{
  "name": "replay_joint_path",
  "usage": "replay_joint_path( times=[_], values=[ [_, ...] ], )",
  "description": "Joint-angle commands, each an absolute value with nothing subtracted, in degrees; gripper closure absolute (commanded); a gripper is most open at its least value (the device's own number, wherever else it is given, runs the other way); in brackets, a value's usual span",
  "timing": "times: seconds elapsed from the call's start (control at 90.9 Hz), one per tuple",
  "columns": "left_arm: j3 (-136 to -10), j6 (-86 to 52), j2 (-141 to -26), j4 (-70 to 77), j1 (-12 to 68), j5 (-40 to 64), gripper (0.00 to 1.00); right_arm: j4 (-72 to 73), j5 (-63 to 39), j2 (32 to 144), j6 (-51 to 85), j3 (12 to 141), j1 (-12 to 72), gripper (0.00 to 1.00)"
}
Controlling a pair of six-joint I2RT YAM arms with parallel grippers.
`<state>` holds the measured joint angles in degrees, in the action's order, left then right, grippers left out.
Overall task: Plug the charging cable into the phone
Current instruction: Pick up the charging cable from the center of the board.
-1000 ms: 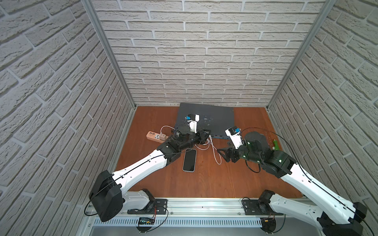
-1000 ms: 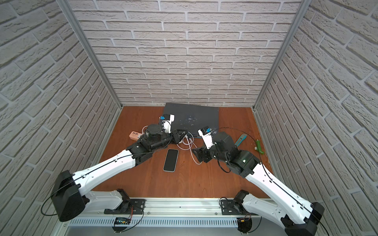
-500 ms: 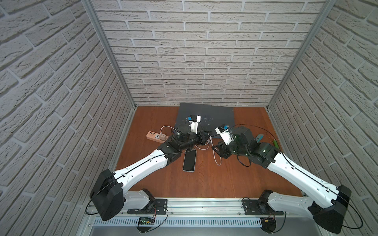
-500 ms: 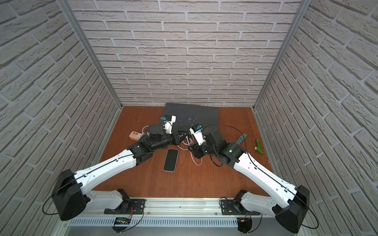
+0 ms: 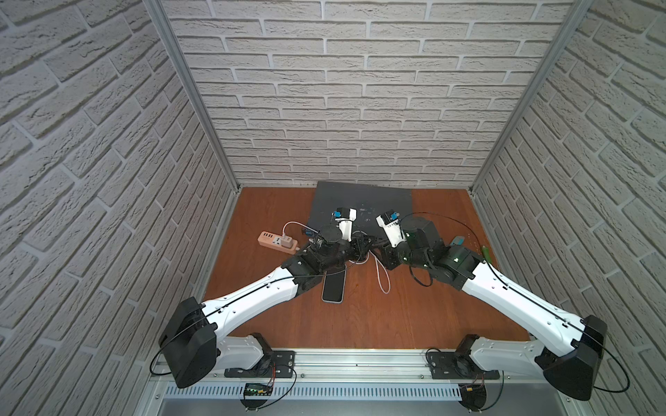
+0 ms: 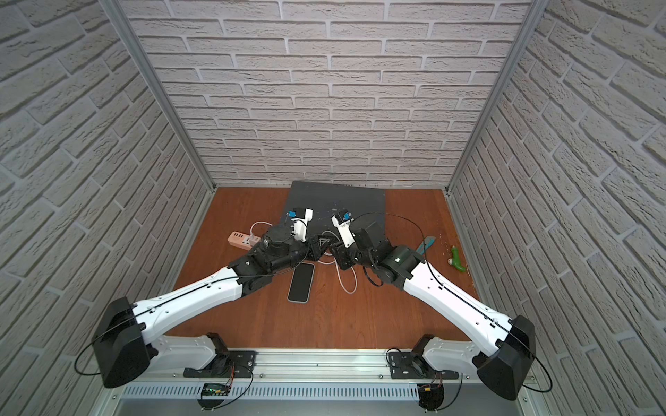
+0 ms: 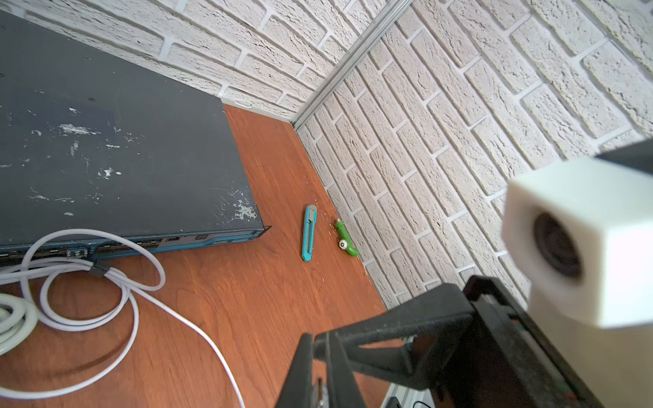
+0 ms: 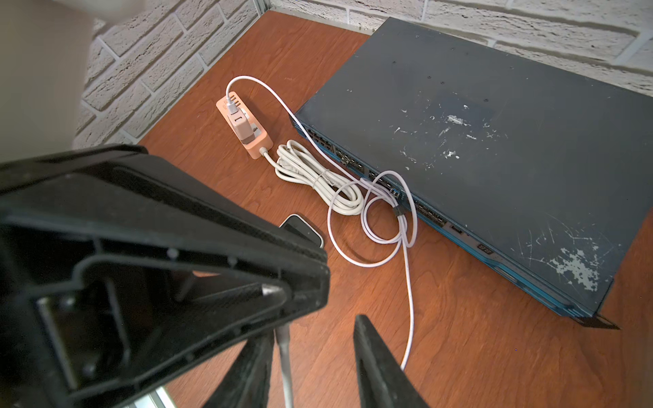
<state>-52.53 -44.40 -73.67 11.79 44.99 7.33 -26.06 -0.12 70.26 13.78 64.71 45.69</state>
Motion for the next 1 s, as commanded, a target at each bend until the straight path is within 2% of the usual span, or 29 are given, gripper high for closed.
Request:
replay_joint_path(
  times=[0.0,0.165,0.473,0.638,0.902,0.913,0.957,0.99],
  values=[
    [-52.91,-43.22,-73.41,13.46,45.28,5.95,1.00,-24.32,2.39,70.44,14.43,66.04,46.23,0.63],
    [-52.69,-43.26,-73.26,12.97,45.42,5.14,1.00,-23.86,4.61,71.29,14.98,66.09,46.72,0.72],
    [-52.13,-44.96,-73.64,13.32,45.55,3.33,1.00,-23.28,8.60,73.29,14.85,66.68,48.30,0.82],
    [-51.66,-45.57,-73.42,13.12,45.66,2.79,1.00,-23.49,11.17,74.25,14.92,66.94,48.56,0.96],
    [-51.06,-46.14,-70.79,10.07,44.88,2.24,1.00,-23.85,12.35,72.83,14.19,65.14,48.43,0.97],
    [-50.97,-46.18,-70.60,9.95,44.81,2.22,1.00,-23.83,12.33,72.67,14.13,65.05,48.43,0.97],
    [-50.52,-46.54,-69.63,9.44,44.24,2.04,0.78,-23.85,11.99,72.12,14.00,64.52,48.36,0.97],
    [-49.91,-46.88,-68.75,9.56,43.75,1.95,0.69,-23.54,11.20,71.78,13.73,64.18,48.34,0.97]
  ],
)
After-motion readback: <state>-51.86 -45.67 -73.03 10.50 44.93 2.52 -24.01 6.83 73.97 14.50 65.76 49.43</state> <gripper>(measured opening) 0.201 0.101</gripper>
